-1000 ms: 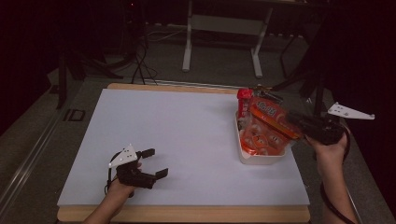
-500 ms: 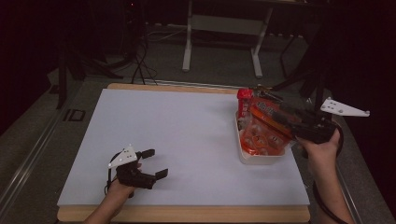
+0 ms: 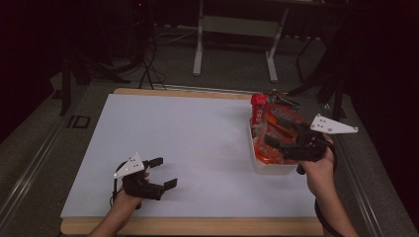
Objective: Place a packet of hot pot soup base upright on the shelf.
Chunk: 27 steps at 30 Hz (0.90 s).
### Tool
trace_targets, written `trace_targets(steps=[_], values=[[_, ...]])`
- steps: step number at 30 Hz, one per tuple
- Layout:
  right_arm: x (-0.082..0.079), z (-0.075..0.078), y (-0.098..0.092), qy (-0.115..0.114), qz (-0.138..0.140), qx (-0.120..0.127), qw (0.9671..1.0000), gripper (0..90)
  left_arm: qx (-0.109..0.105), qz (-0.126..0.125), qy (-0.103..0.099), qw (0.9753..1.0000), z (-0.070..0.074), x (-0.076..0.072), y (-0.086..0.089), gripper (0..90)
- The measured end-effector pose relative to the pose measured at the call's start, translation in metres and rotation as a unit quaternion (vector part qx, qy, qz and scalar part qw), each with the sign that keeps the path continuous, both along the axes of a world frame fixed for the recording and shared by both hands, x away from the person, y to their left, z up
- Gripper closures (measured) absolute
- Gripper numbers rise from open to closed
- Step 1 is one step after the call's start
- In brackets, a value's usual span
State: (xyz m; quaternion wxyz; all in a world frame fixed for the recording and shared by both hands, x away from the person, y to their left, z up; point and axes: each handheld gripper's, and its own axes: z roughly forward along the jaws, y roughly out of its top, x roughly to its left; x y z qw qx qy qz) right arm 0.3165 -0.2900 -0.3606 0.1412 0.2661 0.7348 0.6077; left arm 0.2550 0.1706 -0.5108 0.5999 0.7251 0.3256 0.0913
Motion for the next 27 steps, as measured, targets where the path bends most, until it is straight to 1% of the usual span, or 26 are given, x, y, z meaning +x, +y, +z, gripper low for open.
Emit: trace_targets(steps=[4, 5, 6, 9, 13, 16, 20, 23, 27], values=[[-0.002, -0.014, 0.009, -0.001, -0.002, -0.013, 0.9999, 15.3, -0.001, 0.0, -0.001, 1.0, 0.0, 0.0, 0.0, 3.2], [-0.003, -0.017, 0.011, 0.004, 0.004, -0.014, 0.9999, 15.2, -0.001, 0.0, 0.0, 1.0, 0.0, 0.0, 0.0, 3.2], [-0.003, -0.021, 0.012, 0.01, 0.01, -0.009, 0.9999, 15.2, -0.002, 0.0, 0.001, 1.0, 0.0, 0.0, 0.0, 3.2], [-0.005, -0.031, 0.017, 0.017, 0.021, -0.005, 0.9996, 15.2, -0.001, 0.001, 0.0, 1.0, 0.0, 0.0, 0.0, 3.2], [-0.008, -0.045, 0.026, 0.024, 0.033, -0.023, 0.9989, 15.2, -0.002, 0.0, -0.001, 1.0, 0.0, 0.0, 0.0, 3.2], [-0.01, -0.058, 0.031, 0.037, 0.042, -0.019, 0.9982, 15.2, 0.001, 0.0, -0.002, 1.0, 0.0, -0.001, 0.0, 3.2], [-0.011, -0.076, 0.037, 0.05, 0.048, -0.029, 0.9972, 15.4, 0.0, 0.0, -0.002, 1.0, 0.0, -0.001, 0.0, 3.2], [-0.014, -0.086, 0.04, 0.053, 0.05, -0.041, 0.9965, 15.5, 0.001, -0.002, -0.001, 1.0, -0.001, 0.0, -0.001, 3.2], [-0.018, -0.095, 0.041, 0.056, 0.057, -0.045, 0.9958, 15.5, 0.005, -0.004, -0.002, 1.0, -0.002, -0.001, -0.003, 3.2]])
